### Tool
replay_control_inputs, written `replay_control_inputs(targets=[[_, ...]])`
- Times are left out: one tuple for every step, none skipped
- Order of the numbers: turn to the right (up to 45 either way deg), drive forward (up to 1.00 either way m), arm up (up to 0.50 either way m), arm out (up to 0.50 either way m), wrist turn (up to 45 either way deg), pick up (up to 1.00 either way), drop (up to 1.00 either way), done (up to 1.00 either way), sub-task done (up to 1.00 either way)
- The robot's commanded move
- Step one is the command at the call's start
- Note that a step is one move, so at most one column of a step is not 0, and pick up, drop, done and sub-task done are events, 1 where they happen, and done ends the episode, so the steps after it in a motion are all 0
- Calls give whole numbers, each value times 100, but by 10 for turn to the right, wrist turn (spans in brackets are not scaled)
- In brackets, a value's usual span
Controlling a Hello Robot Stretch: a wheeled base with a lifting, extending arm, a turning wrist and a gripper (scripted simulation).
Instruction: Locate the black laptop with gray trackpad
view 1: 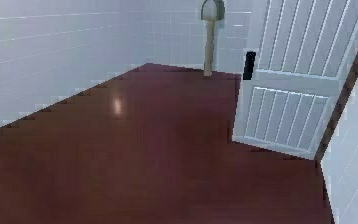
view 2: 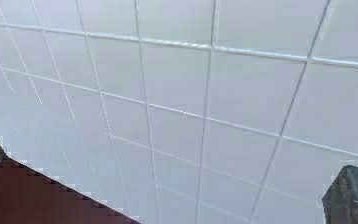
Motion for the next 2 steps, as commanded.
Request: replay_control_inputs(targets=[[0, 20, 0, 0, 0, 0, 0, 0, 0], [-450, 0, 0, 0, 0, 0, 0, 0, 0]])
